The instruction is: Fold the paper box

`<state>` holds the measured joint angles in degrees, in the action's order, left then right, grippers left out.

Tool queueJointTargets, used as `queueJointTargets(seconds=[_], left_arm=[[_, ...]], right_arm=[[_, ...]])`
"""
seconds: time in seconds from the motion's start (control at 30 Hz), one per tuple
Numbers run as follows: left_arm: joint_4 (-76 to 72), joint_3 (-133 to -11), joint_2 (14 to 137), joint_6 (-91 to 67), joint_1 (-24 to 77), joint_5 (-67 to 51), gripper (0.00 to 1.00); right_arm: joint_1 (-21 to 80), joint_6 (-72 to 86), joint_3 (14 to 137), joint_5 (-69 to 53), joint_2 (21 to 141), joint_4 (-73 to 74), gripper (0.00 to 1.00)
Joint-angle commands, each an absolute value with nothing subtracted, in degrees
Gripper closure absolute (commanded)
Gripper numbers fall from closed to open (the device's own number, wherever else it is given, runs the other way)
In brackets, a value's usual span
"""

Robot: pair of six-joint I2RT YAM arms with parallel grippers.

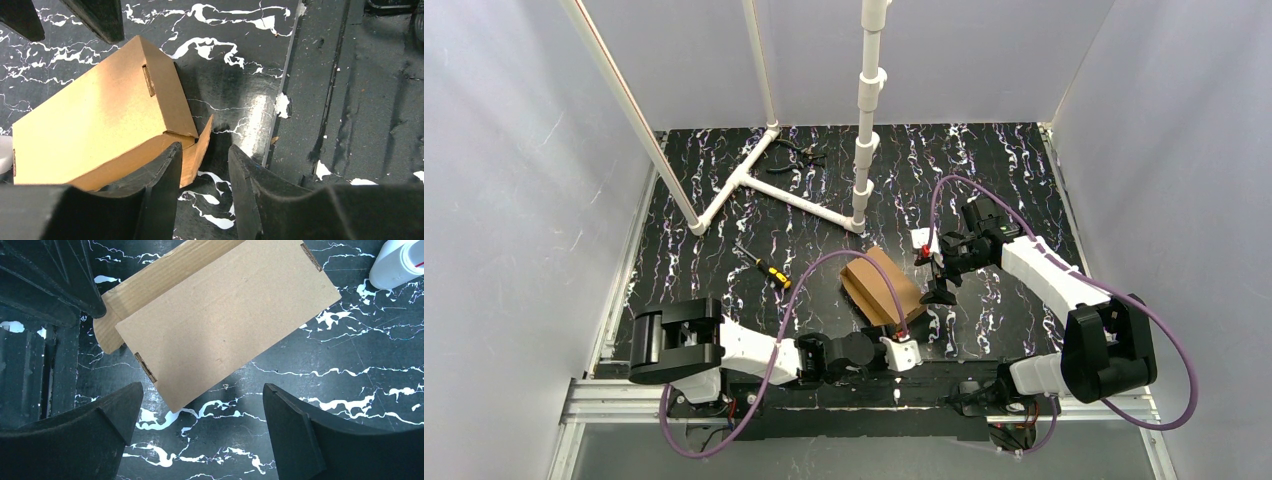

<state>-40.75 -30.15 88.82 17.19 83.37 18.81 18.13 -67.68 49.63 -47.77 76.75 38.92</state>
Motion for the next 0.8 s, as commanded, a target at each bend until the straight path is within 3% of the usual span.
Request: queueJointTargets(seconds=[0.0,0.67,0.77], left_arm=[[-43.86,-31.0,89.19,18.57,83.6,20.72,0.64],[-43.77,-34.42,95.25,18.2,83.61,23.88,0.83],[-43.7,-34.33,95.61,18.04,83.62,24.96,0.92]], right_arm=[[18.19,-67.93,49.64,-49.44,77.15,39.18,0.02],[18.24,-69.85,50.41,-50.57,78.73,41.85,0.02],[18.19,-69.93,50.44,-50.77,78.84,42.01,0.02]])
